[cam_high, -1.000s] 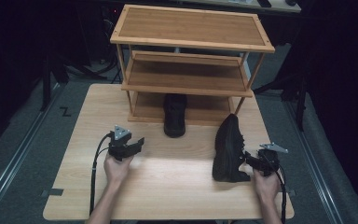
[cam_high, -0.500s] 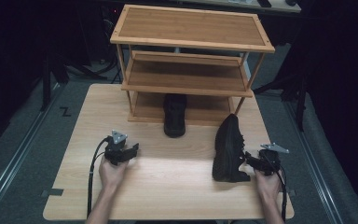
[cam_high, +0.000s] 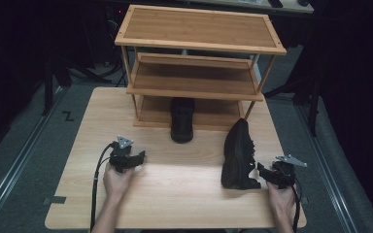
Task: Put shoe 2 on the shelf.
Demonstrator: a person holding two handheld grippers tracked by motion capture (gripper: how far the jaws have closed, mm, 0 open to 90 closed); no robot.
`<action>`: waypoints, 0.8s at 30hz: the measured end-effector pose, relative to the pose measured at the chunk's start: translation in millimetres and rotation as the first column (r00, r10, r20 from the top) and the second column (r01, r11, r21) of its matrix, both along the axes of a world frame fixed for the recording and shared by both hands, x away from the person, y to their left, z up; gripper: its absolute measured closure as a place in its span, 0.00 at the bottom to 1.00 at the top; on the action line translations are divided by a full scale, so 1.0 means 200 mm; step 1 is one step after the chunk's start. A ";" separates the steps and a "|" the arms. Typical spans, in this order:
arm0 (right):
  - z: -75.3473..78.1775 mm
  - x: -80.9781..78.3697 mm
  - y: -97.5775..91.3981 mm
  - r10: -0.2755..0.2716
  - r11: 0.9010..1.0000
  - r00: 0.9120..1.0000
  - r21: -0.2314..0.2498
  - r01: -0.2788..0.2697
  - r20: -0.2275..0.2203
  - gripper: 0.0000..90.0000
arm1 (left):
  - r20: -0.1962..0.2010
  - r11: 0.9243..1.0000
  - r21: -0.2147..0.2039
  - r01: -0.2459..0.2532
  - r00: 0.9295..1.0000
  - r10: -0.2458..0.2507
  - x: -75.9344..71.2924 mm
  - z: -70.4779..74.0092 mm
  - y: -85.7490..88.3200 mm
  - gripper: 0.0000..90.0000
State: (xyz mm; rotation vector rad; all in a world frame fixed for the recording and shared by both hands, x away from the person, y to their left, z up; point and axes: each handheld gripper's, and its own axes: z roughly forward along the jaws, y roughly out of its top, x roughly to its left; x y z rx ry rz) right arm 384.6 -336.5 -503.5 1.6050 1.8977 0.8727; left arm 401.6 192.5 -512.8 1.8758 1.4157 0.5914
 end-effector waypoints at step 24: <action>0.01 0.04 0.14 0.093 0.996 0.996 0.014 -0.093 -0.001 0.36 | -0.005 0.998 -0.067 -0.001 1.000 0.001 0.00 0.00 0.03 0.37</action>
